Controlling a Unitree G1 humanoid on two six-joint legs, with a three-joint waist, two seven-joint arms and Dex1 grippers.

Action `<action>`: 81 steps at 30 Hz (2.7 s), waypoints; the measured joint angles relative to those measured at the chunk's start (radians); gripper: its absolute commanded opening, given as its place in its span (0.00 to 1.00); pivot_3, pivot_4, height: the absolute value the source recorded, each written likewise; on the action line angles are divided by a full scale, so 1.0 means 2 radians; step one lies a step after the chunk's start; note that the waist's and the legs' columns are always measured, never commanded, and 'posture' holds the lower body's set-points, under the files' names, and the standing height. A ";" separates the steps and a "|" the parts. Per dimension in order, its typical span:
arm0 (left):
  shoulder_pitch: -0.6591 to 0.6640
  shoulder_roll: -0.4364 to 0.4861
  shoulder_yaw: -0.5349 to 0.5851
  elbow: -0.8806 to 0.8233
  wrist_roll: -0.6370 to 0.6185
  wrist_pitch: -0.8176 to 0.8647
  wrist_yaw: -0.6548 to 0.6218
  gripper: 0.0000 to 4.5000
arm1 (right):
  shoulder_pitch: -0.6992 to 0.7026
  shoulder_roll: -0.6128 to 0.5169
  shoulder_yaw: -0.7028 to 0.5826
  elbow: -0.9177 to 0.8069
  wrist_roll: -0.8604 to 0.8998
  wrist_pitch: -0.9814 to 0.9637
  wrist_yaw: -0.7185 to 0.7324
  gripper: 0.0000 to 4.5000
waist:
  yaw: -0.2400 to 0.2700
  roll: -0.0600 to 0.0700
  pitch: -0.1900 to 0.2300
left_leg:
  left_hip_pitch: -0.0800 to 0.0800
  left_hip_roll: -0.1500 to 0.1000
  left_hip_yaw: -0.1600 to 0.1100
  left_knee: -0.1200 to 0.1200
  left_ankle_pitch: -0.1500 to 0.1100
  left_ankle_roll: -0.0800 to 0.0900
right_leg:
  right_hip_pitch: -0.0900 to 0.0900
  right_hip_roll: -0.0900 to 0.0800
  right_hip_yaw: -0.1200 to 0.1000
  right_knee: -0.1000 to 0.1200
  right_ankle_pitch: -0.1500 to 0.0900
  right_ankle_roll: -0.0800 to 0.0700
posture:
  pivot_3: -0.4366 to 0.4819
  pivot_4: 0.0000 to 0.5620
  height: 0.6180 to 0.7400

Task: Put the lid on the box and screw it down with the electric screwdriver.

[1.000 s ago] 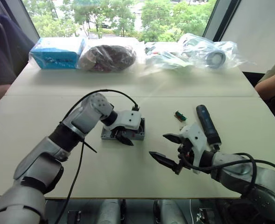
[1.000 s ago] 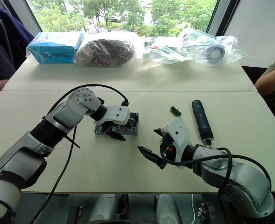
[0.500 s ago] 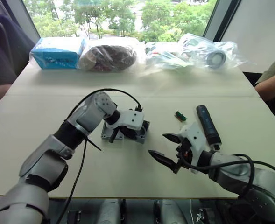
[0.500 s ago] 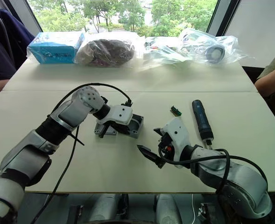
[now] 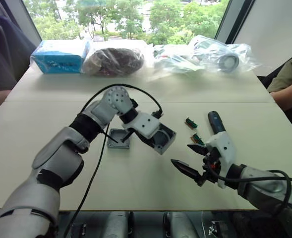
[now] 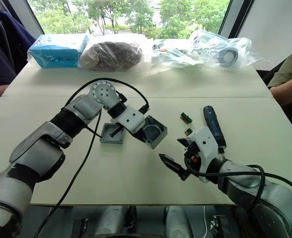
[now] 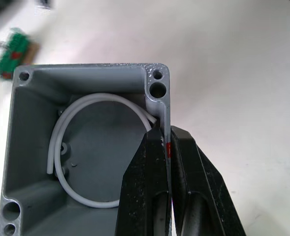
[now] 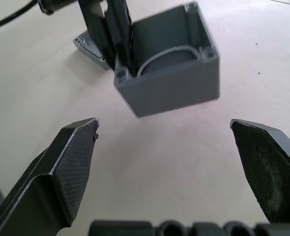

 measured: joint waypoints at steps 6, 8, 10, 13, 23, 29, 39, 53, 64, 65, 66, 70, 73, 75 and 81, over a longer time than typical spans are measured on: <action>-0.028 -0.011 -0.067 0.037 -0.009 -0.068 0.000 0.02 | 0.011 0.000 -0.007 -0.019 0.014 0.000 -0.023 1.00 | 0.000 0.000 0.000 | 0.000 0.000 0.000 0.000 0.000 0.000 | 0.000 0.000 0.000 0.000 0.000 0.000 | 0.48 0.27 1.00; -0.033 -0.015 -0.087 0.047 -0.015 -0.082 0.000 0.13 | 0.009 0.000 -0.007 -0.020 0.018 0.000 -0.028 1.00 | -0.001 0.000 0.000 | 0.000 0.000 0.000 0.000 0.000 0.000 | 0.000 0.000 0.000 0.000 0.000 0.000 | 0.48 0.27 1.00; -0.034 -0.016 -0.092 0.059 -0.017 -0.090 0.000 0.21 | 0.008 0.000 -0.006 -0.020 0.018 0.000 -0.033 1.00 | -0.001 0.000 0.000 | 0.000 0.000 0.000 0.000 0.000 0.000 | 0.000 0.000 0.000 0.000 0.000 0.000 | 0.48 0.27 1.00; -0.036 -0.020 -0.080 0.079 -0.018 -0.094 0.000 0.48 | -0.006 0.005 -0.004 -0.018 0.008 -0.005 -0.045 1.00 | -0.001 0.000 0.000 | 0.000 0.000 0.000 0.000 0.000 0.000 | 0.000 0.000 0.000 0.000 0.000 0.000 | 0.48 0.27 1.00; -0.084 0.065 0.061 0.027 -0.048 0.102 0.041 0.48 | -0.014 -0.017 -0.061 -0.003 0.094 -0.031 -0.012 1.00 | -0.001 -0.001 0.000 | -0.001 0.000 0.000 0.000 0.000 0.000 | -0.001 0.000 0.000 0.001 0.000 0.000 | 0.48 0.27 1.00; -0.070 0.102 0.207 -0.079 -0.060 0.413 0.210 0.48 | -0.140 -0.044 -0.055 0.067 0.101 -0.049 0.024 1.00 | -0.003 -0.001 0.001 | 0.000 0.000 -0.001 0.000 0.000 0.000 | -0.001 0.000 0.000 0.002 -0.001 0.002 | 0.48 0.27 1.00; 0.135 0.161 0.325 -0.396 -0.096 0.935 0.448 0.48 | -0.241 -0.039 0.128 0.079 -0.003 -0.029 0.074 1.00 | -0.012 -0.001 0.001 | -0.001 0.000 -0.001 0.000 0.002 -0.003 | -0.002 0.000 0.001 0.003 -0.001 0.002 | 0.48 0.27 1.00; 0.202 0.080 0.423 -0.371 -0.247 0.986 0.672 0.48 | -0.207 -0.026 0.158 0.085 -0.104 -0.056 0.119 1.00 | -0.002 -0.003 0.000 | -0.001 0.000 -0.001 0.001 0.003 -0.005 | -0.002 0.000 0.001 0.003 -0.001 0.002 | 0.48 0.27 1.00; 0.199 0.058 0.417 -0.307 -0.366 0.986 0.825 0.48 | -0.197 0.002 0.149 0.057 -0.114 -0.033 0.080 1.00 | -0.001 -0.003 0.000 | -0.001 -0.001 -0.001 0.000 0.003 -0.006 | -0.002 -0.001 0.001 0.004 -0.001 0.002 | 0.48 0.27 1.00; 0.198 0.060 0.412 -0.306 -0.375 0.986 0.834 0.48 | -0.194 0.005 0.147 0.053 -0.114 -0.029 0.075 1.00 | -0.001 -0.003 0.000 | -0.001 -0.001 -0.001 0.000 0.003 -0.006 | -0.002 -0.001 0.001 0.004 -0.001 0.002 | 0.48 0.27 1.00; 0.196 0.063 0.404 -0.305 -0.384 0.985 0.842 0.48 | -0.193 0.007 0.146 0.049 -0.115 -0.027 0.071 1.00 | -0.001 -0.003 0.000 | -0.001 -0.001 0.000 0.000 0.003 -0.006 | -0.002 -0.001 0.001 0.004 -0.001 0.002 | 0.48 0.27 1.00; 0.190 0.068 0.388 -0.300 -0.399 0.985 0.865 0.48 | -0.187 0.013 0.141 0.042 -0.115 -0.018 0.060 1.00 | -0.001 -0.003 0.000 | 0.000 -0.001 0.000 0.000 0.003 -0.006 | -0.001 -0.001 0.001 0.004 -0.001 0.002 | 0.48 0.27 1.00; 0.187 0.066 0.389 -0.289 -0.411 0.984 0.883 0.36 | -0.186 0.016 0.135 0.037 -0.115 -0.015 0.056 1.00 | -0.001 -0.003 0.000 | 0.002 -0.001 0.000 0.000 0.003 -0.006 | 0.000 -0.001 0.001 0.004 -0.001 0.002 | 0.48 0.27 1.00; 0.188 0.066 0.389 -0.288 -0.412 0.984 0.893 0.19 | -0.185 0.019 0.131 0.035 -0.115 -0.014 0.053 1.00 | -0.001 -0.003 0.000 | 0.002 -0.001 0.000 0.000 0.003 -0.006 | 0.000 -0.001 0.001 0.003 -0.001 0.002 | 0.48 0.27 1.00; 0.201 0.068 0.389 -0.302 -0.431 0.978 0.909 0.01 | -0.185 0.021 0.128 0.034 -0.115 -0.005 0.050 1.00 | -0.001 -0.003 -0.001 | 0.003 -0.001 0.000 0.000 0.003 -0.006 | 0.001 -0.001 0.001 0.003 -0.001 0.002 | 0.48 0.27 1.00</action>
